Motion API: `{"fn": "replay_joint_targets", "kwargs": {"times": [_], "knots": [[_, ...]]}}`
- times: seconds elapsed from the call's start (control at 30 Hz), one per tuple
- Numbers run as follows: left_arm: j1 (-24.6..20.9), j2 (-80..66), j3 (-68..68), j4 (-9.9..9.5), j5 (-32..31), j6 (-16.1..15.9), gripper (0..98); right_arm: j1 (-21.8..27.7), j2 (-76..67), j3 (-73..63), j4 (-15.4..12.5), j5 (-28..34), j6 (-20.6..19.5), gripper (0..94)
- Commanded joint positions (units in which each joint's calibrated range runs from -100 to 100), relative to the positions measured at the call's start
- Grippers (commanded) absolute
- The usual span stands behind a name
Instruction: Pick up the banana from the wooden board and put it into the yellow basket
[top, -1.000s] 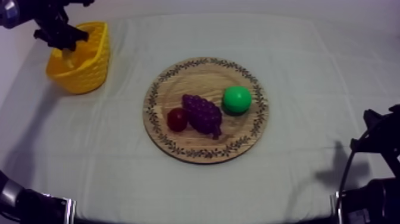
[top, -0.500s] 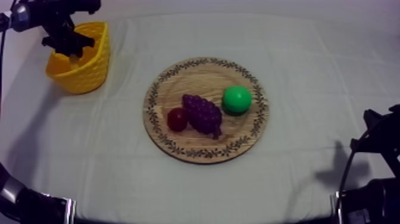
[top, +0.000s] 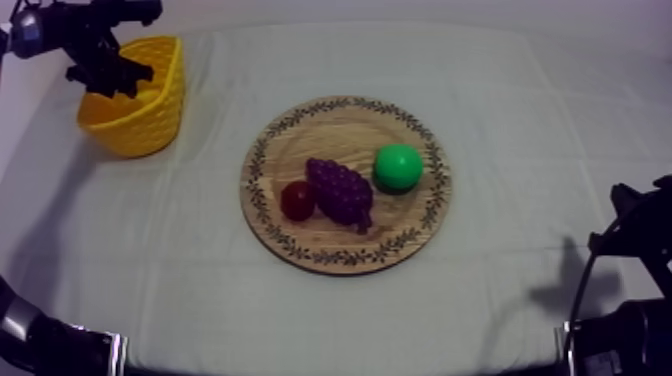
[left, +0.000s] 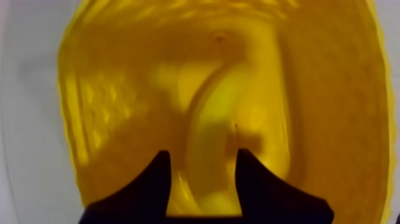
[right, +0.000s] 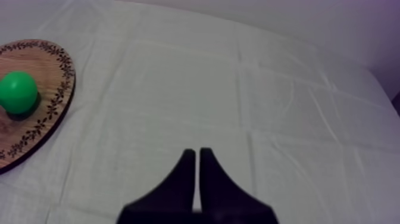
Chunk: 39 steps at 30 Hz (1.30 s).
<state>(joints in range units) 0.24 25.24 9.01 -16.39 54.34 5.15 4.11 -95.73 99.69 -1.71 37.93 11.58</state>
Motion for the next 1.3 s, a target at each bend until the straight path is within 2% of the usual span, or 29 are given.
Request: {"fn": "replay_joint_targets", "kwargs": {"times": [0.0,0.2,0.27,0.37,0.53,0.77,0.97,1.17,1.27], "knots": [[0.19,-0.98,1.65,-0.1,-1.89,0.24,41.6,0.02,-0.02,-0.03,-0.02,-0.03,-0.03,0.3],[1.64,-7.53,10.41,-1.68,-9.25,4.34,20.7,0.02,-0.02,-0.03,-0.02,-0.03,0.0,0.3],[1.97,-10.79,13.49,-0.92,-10.91,4.17,16.3,0.02,-0.02,-0.03,-0.02,-0.03,0.01,0.3],[2.02,-16.63,18.4,1.24,-13.0,2.85,11.7,0.02,-0.02,-0.03,-0.02,-0.03,0.02,0.3],[1.96,-28.25,29.32,2.96,-18.41,3.32,2.9,0.02,-0.02,-0.03,-0.02,-0.03,-0.01,0.3],[2.61,-48.48,43.57,4.11,-20.48,1.33,0.4,0.02,-0.02,-0.03,-0.02,-0.03,-0.01,0.3],[2.82,-70.48,57.16,5.19,-21.38,1.02,0.2,0.02,-0.02,-0.03,-0.02,-0.03,-0.01,0.3],[4.31,-89.36,72.56,5.78,-25.53,2.33,0.2,0.02,-0.02,-0.03,-0.02,-0.03,0.01,0.3],[4.27,-97.11,78.18,5.9,-25.53,3.23,0.2,0.02,-0.02,-0.03,-0.02,-0.03,0.02,0.3]]}}
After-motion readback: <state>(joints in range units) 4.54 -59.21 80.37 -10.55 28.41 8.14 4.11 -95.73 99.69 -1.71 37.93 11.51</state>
